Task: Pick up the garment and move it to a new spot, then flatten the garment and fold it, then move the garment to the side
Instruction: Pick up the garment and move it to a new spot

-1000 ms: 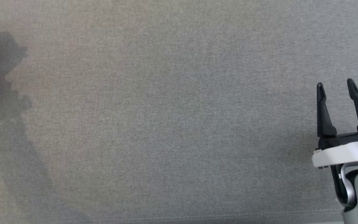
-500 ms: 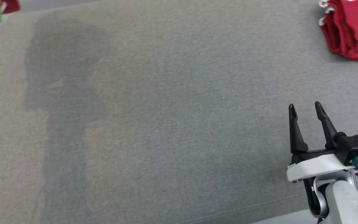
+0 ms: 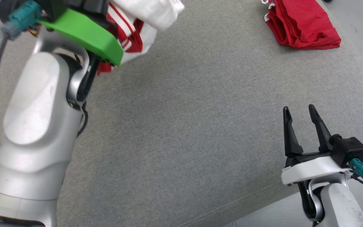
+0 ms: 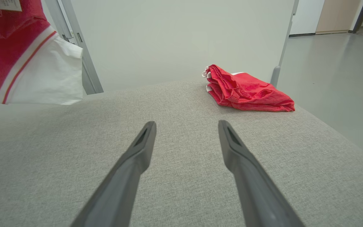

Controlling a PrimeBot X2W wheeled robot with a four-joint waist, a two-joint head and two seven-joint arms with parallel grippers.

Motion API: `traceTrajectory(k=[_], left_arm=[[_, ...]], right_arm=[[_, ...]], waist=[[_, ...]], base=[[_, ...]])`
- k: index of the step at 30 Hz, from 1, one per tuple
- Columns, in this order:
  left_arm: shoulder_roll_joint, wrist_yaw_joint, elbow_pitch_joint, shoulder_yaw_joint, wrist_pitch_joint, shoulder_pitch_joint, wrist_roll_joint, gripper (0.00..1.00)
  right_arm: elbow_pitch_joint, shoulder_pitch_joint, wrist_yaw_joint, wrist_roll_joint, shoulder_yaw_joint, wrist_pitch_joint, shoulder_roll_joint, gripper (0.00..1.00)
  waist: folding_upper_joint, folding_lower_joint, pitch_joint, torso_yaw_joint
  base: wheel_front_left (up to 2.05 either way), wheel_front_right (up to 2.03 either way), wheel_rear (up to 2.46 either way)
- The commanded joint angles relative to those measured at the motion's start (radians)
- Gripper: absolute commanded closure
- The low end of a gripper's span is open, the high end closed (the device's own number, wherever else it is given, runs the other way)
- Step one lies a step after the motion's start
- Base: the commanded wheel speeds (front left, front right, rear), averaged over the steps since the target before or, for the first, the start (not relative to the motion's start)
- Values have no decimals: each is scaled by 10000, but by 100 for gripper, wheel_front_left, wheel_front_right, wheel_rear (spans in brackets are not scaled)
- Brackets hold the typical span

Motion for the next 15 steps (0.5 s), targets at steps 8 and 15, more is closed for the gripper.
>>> traceTrajectory(k=[8,15], left_arm=[[-602,35,1108,-824,-498,2282,-198,100],[-1024,-22,2564,-1427,-1190,3314,-359,17]], right_arm=[[-54,-72,-11,203,80,-42,28,0],[85,-91,-11,209,257,-41,27,0]], waist=[[-1,0,163,-264],[-1,0,-34,-137]], base=[[0,0,0],[0,0,0]])
